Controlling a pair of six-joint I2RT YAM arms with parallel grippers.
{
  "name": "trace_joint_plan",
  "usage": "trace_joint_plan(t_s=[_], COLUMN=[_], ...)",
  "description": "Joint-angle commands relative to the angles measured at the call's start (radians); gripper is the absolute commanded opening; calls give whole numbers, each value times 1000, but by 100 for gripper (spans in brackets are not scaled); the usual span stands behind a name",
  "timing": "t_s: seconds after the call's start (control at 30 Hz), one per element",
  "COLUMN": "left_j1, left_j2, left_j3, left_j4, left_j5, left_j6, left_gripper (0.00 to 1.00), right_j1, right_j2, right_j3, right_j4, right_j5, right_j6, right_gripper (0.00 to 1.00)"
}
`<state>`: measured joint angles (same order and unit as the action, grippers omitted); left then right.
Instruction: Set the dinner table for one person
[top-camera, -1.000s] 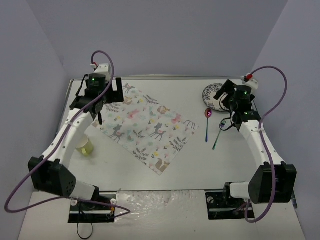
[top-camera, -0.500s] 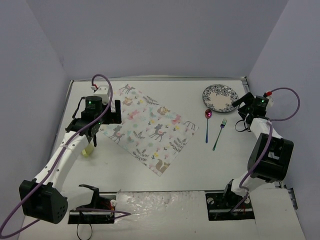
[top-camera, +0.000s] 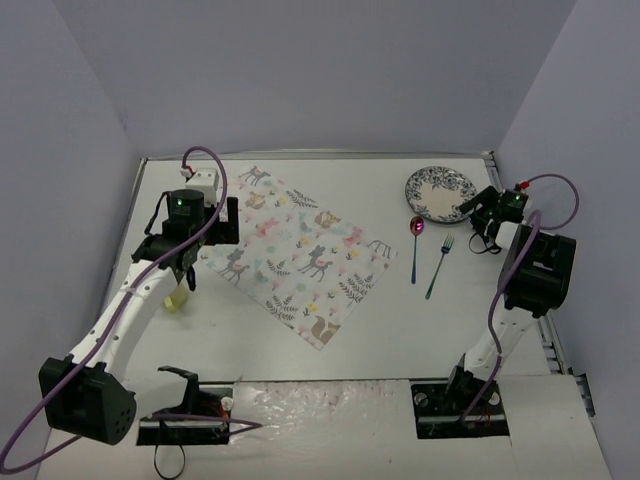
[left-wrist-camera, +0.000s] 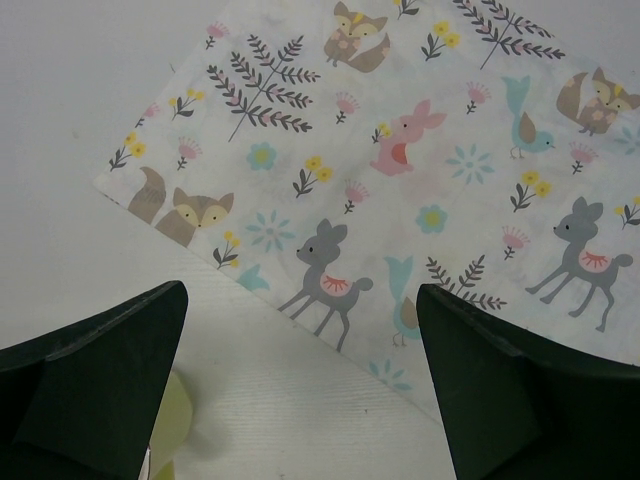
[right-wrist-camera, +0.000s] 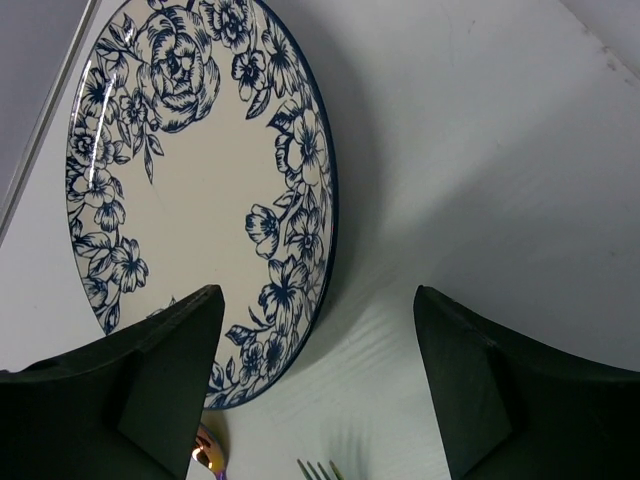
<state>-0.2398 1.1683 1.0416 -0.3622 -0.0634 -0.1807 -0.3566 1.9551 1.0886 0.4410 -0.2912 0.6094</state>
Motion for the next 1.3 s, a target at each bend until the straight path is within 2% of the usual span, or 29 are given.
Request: trace_joint_plan(t_s=[0.0,0.37,0.47,0.53,0.73,0.77,1.07,1.27], left_j1=[7,8,9,8,10,10,10,10], left_j2=[-4,-9,-10,-8,-4,-4,1,-1], left_j3=[40,40,38,38,38,38,36,35], left_j4=[46,48,47,46,46,46,51,52], left_j5=[-24,-29,-34,-33,-29,-28,-23,-21], left_j6=[24,27,27,28,28,29,24,23], left_gripper=[97,97,97,97,97,97,97,97], right_j1=[-4,-3,-3,-4,-5,-5,0,48], right_j2=[68,226,243,253,253,247,163,77], right_j3=[65,156,164,168,169,169,147,165], right_j4=[81,61,64,65,70,74,260,346], right_j5=[-67,-127,-130,-133,-150,-156,-287,-333], right_j6=[19,95,102,101,98,99,233,272], right_gripper=[70,60,53,44,3,1,0,0])
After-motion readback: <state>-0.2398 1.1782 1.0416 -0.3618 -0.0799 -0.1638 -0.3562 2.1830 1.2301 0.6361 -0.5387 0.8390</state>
